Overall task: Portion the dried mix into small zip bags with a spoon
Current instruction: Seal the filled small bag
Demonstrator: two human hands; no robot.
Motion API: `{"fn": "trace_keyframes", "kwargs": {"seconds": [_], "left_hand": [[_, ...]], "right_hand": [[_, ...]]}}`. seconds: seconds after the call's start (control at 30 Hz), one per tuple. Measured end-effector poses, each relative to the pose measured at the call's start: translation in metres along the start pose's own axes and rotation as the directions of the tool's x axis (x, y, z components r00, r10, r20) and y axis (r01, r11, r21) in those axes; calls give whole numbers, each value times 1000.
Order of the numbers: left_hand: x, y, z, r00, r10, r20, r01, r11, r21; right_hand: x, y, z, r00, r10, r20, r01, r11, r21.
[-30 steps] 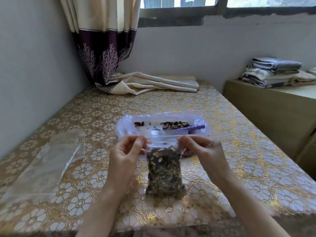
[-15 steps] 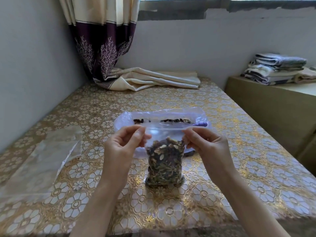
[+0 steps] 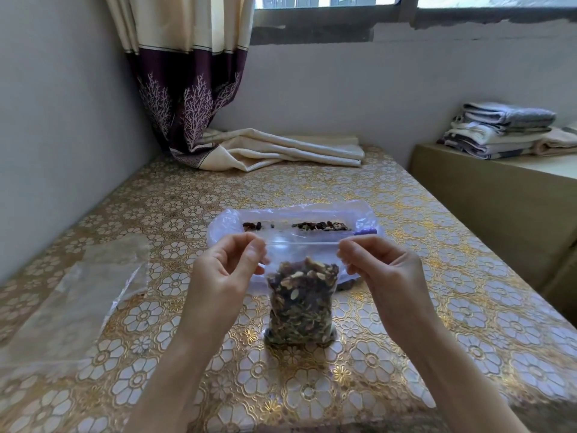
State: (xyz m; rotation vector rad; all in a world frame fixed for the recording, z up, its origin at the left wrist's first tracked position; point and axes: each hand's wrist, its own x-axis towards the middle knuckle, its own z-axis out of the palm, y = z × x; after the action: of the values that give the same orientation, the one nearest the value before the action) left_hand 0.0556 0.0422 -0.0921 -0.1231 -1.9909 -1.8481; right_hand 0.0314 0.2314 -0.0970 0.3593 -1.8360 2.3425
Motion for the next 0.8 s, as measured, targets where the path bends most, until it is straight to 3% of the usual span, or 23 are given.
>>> {"fn": "trace_keyframes", "kwargs": {"seconds": [0.33,0.8], "left_hand": [[0,6,-4,995,-35,96,38,999,-29],[-1,14,-2,990,8,144,-13,999,30]], "right_hand": [[2,-7,1,987,-38,159,56,992,-114],[3,-4,0,978,-115,173,139,981,-133]]}}
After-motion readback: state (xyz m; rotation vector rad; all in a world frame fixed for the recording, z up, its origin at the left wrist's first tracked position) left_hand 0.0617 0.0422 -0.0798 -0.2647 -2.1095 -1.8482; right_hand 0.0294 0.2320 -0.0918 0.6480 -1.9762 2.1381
